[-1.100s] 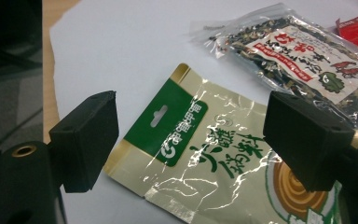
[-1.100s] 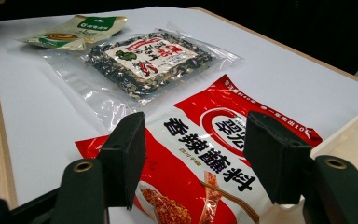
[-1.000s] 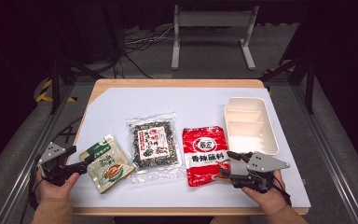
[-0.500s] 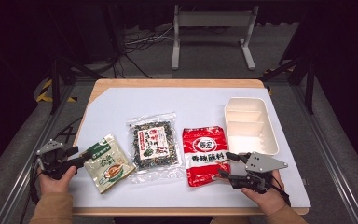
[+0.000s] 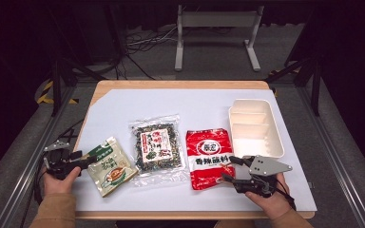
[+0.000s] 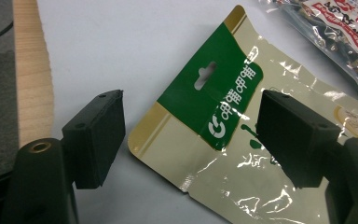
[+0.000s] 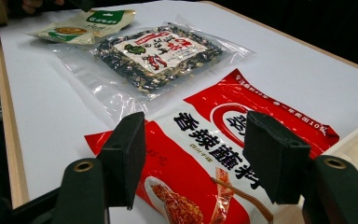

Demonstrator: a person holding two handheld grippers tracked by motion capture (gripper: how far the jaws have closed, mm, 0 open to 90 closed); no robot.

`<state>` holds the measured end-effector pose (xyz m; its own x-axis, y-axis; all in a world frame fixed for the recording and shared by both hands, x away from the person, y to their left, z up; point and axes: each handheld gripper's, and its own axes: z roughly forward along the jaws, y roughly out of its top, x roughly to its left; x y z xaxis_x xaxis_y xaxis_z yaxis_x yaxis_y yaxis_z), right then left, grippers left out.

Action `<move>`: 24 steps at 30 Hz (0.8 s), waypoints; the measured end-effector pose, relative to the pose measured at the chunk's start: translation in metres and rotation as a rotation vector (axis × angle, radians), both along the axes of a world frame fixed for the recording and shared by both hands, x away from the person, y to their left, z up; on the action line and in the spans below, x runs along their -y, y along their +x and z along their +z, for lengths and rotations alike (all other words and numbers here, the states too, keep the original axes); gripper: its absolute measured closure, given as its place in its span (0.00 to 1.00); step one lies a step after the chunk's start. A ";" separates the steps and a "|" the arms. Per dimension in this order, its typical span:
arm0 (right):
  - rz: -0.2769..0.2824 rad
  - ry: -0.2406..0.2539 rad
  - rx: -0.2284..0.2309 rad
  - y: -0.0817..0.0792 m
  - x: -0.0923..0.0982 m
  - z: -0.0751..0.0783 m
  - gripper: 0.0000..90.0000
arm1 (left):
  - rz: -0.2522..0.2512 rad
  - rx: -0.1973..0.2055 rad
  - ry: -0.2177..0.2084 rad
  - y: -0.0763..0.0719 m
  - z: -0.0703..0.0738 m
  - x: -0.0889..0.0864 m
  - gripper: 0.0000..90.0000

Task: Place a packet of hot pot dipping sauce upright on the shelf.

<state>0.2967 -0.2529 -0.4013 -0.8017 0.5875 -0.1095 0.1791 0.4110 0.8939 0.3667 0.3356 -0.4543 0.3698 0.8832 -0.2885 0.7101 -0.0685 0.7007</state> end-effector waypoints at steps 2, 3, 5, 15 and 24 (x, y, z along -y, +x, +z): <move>0.000 -0.001 0.001 0.000 0.000 0.000 0.44 | -0.003 -0.007 0.005 0.000 0.000 0.001 0.28; 0.000 0.000 0.000 0.000 0.000 0.000 0.44 | -0.001 -0.011 0.003 0.000 -0.001 0.001 0.28; -0.002 -0.001 0.000 0.000 0.000 0.000 0.44 | 0.003 -0.025 -0.004 0.001 -0.001 0.001 0.29; 0.003 -0.003 0.006 0.000 0.000 0.000 0.44 | 0.008 0.008 -0.039 -0.005 0.005 -0.002 0.33; 0.008 -0.010 0.004 0.000 -0.001 0.000 0.44 | -0.005 0.018 -0.064 -0.008 0.006 -0.005 0.38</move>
